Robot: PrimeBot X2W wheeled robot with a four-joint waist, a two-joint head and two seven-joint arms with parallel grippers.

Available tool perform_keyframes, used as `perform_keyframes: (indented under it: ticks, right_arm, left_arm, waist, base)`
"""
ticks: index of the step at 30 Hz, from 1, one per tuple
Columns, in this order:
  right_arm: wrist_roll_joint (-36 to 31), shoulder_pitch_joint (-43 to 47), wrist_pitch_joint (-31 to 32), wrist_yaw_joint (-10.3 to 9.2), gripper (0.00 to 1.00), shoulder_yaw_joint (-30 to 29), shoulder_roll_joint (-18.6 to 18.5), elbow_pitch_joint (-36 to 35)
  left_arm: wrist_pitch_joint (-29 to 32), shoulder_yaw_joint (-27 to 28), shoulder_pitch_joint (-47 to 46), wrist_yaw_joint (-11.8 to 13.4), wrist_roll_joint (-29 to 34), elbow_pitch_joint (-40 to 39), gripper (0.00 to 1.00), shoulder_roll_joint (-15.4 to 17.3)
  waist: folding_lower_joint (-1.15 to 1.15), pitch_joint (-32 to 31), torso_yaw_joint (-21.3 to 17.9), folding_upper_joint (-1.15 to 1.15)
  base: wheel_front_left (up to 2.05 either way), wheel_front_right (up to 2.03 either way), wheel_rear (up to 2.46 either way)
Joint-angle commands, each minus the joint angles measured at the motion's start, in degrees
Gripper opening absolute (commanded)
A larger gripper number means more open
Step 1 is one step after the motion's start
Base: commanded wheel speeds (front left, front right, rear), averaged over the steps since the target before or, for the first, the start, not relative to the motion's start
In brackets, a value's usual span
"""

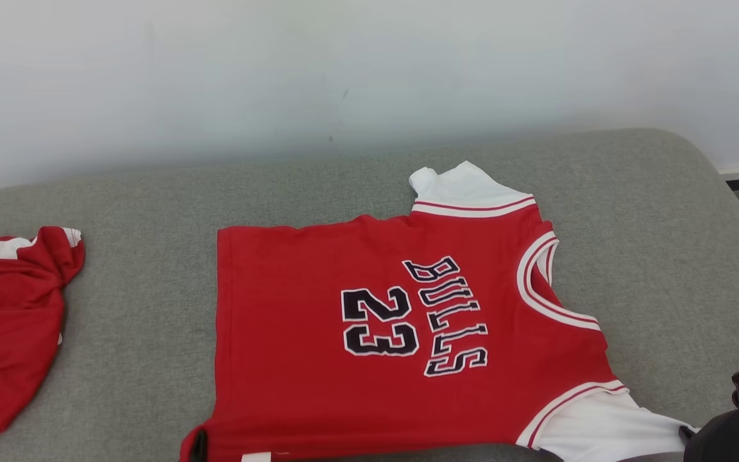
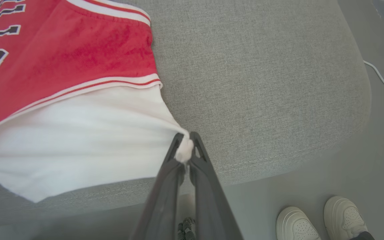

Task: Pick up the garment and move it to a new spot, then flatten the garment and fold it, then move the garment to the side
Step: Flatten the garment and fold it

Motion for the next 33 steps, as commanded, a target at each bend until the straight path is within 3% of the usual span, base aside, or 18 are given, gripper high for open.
perform_keyframes:
  ticks: [1, 6, 15, 33]
  right_arm:
    - [0.1, 1.0, 0.6, -0.24, 0.0, -0.7, 0.3, -1.0]
    - [0.2, 2.5, 2.4, -0.23, 0.0, -1.3, 0.8, -2.3]
    - [0.9, -2.2, -4.7, -0.21, 0.0, 2.5, -1.4, -0.9]
    - [3.3, -25.4, -18.5, -0.2, 0.0, 15.6, -9.5, 19.3]
  left_arm:
    - [0.5, 0.1, 1.0, 0.7, 0.8, -0.3, 0.0, 0.7]
    - [2.9, -1.2, 2.3, 2.2, 2.1, -1.1, 0.0, 1.6]
    - [4.7, -2.4, -0.3, 2.8, 2.5, -2.2, 0.0, 1.3]
    - [7.4, -4.1, -16.1, 3.0, 3.0, 5.9, 0.0, 0.7]
  waist:
    - [0.01, 0.0, -0.2, 0.01]
    - [0.01, 0.3, -0.4, 0.01]
    - [0.01, 1.2, -0.5, 0.01]
    - [0.01, 8.8, 1.3, 0.01]
  base:
    - [0.0, 0.0, 0.0]
    - [0.0, 0.0, 0.0]
    - [0.0, 0.0, 0.0]
    - [0.0, 0.0, 0.0]
